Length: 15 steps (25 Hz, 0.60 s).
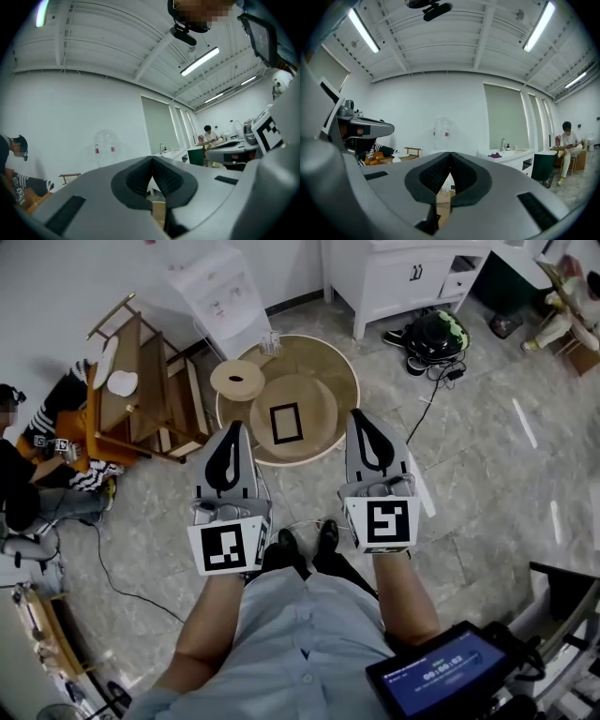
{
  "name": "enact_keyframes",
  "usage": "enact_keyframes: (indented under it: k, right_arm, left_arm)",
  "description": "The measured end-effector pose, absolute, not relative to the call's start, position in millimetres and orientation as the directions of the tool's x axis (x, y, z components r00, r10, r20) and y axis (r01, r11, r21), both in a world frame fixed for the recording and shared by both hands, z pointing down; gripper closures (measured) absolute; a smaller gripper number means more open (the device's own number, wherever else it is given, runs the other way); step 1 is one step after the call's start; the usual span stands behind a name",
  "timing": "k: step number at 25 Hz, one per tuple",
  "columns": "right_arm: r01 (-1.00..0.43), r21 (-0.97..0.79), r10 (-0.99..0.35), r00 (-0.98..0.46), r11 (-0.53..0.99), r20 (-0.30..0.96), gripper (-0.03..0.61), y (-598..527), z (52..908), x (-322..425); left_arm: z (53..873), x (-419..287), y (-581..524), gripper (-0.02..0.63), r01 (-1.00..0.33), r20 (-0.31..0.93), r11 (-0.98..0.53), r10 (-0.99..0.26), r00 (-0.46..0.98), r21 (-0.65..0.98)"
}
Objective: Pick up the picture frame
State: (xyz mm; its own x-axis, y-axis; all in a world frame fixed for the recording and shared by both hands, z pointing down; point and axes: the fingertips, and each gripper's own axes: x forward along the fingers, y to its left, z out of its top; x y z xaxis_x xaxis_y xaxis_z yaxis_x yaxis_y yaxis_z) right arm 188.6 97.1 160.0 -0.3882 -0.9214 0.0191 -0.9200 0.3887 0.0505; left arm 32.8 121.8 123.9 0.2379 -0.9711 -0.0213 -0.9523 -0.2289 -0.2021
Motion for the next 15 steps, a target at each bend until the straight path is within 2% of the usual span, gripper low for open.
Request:
enact_keyframes:
  k: [8,15]
  right_arm:
    - [-0.903,0.064,-0.905,-0.424,0.424,0.015,0.565,62.8,154.9,191.4]
    - [-0.881,0.1,-0.886,-0.463,0.462,0.012,0.565,32.6,151.2,163.1]
  left_arm:
    - [122.2,31.1,98.6,0.603,-0.964,-0.05,-0.172,-0.981,0.186,-0.202]
    - [124.3,-1.3,75.4,0.603,-0.978,-0.072,-0.115,-0.989,0.129,-0.172]
